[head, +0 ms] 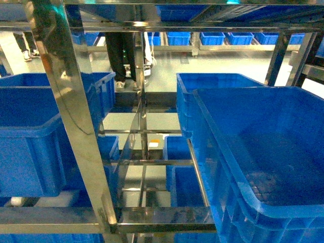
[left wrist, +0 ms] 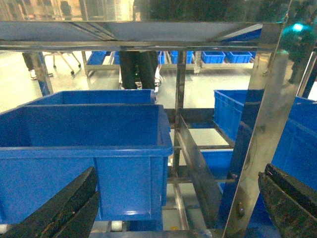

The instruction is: Pick red block from blue box to shelf

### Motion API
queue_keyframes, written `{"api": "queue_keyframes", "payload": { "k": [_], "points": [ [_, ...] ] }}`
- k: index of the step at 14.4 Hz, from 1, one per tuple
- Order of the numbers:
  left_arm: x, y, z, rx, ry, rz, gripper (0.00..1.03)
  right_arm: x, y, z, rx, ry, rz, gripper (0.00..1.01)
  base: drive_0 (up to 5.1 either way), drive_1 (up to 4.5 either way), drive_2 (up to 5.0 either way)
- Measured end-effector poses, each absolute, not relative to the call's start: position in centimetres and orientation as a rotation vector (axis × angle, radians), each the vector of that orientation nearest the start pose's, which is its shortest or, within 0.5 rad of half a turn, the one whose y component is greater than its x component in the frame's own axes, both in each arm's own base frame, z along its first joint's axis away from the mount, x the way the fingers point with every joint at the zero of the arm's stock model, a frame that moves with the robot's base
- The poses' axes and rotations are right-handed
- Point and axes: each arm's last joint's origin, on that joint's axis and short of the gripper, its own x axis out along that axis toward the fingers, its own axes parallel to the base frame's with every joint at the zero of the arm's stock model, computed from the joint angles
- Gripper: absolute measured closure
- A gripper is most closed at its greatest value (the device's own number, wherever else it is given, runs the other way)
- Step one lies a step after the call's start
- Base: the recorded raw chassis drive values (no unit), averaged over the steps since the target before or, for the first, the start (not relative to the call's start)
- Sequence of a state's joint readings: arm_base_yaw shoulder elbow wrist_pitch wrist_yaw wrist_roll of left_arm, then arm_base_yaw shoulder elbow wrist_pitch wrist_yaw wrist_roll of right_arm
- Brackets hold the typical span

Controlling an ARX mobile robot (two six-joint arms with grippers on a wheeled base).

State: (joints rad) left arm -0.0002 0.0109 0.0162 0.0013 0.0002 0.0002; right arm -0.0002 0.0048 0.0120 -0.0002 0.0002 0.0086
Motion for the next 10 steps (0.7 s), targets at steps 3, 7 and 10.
{"api": "queue_keyframes", "payload": {
  "k": [3, 7, 10],
  "points": [
    [9.74, 0.0, 16.78, 0.0, -0.001, 0.0, 0.05, 9.73, 0.0, 16.67, 0.009, -0.003, 0.0, 0.63, 0.0, 0.0, 0.0],
    [9.74, 0.0, 16.78, 0.0, -0.001, 0.0, 0.05, 9.73, 0.0, 16.68, 0.009, -0.003, 0.0, 0.63, 0.0, 0.0, 0.0],
    [9.74, 0.0, 16.78, 0.0, -0.001, 0.0, 0.05, 9.73, 0.0, 16.67, 0.009, -0.003, 0.0, 0.63, 0.0, 0.0, 0.0]
  ]
}}
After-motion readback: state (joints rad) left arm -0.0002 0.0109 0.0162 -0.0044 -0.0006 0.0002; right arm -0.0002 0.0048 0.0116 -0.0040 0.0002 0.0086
